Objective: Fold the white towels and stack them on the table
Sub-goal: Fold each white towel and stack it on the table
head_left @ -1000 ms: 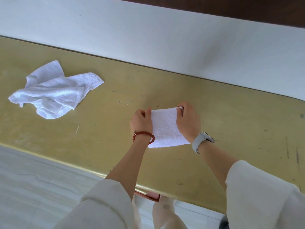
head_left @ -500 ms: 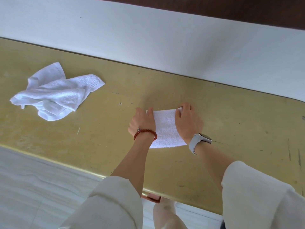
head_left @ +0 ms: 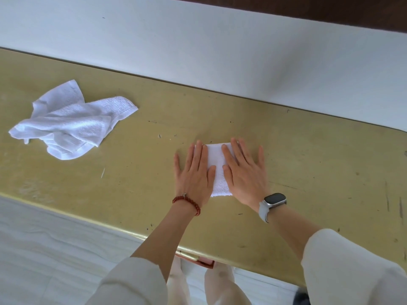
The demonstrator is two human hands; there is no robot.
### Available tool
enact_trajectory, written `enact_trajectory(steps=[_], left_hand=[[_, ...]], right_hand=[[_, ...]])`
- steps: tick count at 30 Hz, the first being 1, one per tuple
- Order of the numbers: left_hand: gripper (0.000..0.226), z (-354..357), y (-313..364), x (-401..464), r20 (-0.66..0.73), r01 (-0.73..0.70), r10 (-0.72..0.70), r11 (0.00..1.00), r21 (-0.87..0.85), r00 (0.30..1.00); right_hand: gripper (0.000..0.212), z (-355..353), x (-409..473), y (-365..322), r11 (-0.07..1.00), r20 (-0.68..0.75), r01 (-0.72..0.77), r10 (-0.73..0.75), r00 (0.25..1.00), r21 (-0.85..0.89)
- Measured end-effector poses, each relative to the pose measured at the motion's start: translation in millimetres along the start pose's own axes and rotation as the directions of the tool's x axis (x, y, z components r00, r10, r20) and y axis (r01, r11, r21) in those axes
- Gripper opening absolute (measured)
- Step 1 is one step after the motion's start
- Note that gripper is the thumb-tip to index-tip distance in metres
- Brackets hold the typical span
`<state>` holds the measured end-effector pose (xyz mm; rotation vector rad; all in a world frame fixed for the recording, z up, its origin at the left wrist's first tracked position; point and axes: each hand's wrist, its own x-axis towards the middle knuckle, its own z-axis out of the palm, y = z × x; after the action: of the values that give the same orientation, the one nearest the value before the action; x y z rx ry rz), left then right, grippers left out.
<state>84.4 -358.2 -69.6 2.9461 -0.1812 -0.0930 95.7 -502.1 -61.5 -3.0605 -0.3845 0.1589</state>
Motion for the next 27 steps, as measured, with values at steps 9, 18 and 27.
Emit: enact_trajectory(steps=[9, 18, 27], left_hand=[[0.04, -33.0, 4.2, 3.5, 0.083, 0.29, -0.305, 0.732, -0.617, 0.949], [0.018, -52.0, 0.9, 7.1, 0.357, 0.684, -0.636, 0.39, -0.616, 0.684], [0.015, -54.1, 1.3, 13.7, 0.446, 0.737, -0.613, 0.375, -0.562, 0.652]], right_hand=[[0.048, -8.1, -1.5, 5.4, 0.958, -0.122, 0.005, 0.031, 0.992, 0.286], [0.027, -28.8, -4.7, 10.4, 0.702, 0.185, -0.6, 0.578, 0.795, 0.385], [0.033, -31.5, 15.6, 4.8, 0.631, 0.355, -0.676, 0.575, 0.737, 0.38]])
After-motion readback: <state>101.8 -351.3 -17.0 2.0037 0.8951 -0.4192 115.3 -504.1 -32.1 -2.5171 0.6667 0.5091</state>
